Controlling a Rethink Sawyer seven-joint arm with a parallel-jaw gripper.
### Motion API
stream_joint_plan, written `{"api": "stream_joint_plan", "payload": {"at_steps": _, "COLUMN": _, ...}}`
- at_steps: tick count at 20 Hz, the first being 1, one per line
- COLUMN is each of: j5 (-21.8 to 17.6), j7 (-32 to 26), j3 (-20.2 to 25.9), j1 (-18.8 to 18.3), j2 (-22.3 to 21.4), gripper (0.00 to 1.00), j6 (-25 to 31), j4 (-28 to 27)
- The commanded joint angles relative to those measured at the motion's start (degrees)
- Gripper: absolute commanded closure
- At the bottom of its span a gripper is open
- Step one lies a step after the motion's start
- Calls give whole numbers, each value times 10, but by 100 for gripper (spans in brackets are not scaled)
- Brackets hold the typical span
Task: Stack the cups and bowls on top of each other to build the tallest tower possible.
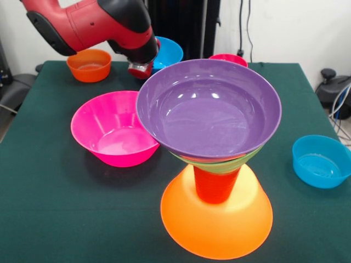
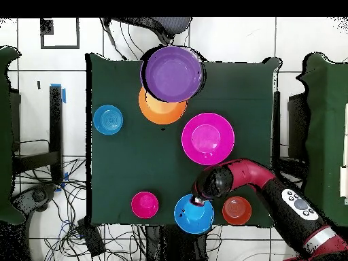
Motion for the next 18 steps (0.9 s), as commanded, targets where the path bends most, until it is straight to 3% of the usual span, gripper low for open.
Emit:
{"api": "stream_joint_plan", "payload": {"at_steps": 1, "j5": -60, "j7": -134, "j3": -16, "j1": 34, "j2": 2, "gripper": 100, "j6": -18, "j4": -49}}
{"api": "stream_joint_plan", "payload": {"at_steps": 4, "j5": -60, "j7": -158, "j3": -7, "j1": 22, "j2": -8, "gripper": 100, "j6": -18, "j4": -37}}
{"api": "stream_joint_plan", "payload": {"at_steps": 7, "j5": -46, "j7": -178, "j3": 14, "j1": 1, "j2": -47, "gripper": 100, "j6": -13, "j4": -7}}
{"api": "stream_joint_plan", "payload": {"at_steps": 8, "j5": -41, "j7": -182, "j3": 25, "j1": -5, "j2": -79, "gripper": 100, "j6": -7, "j4": 7}}
{"api": "stream_joint_plan", "payload": {"at_steps": 12, "j5": 40, "j7": -195, "j3": 110, "j1": -55, "j2": -133, "gripper": 100, "j6": 1, "j4": 47}}
{"api": "stream_joint_plan", "payload": {"at_steps": 18, "j5": 105, "j7": -148, "j3": 183, "j1": -89, "j2": -178, "gripper": 100, "j6": 3, "j4": 65}}
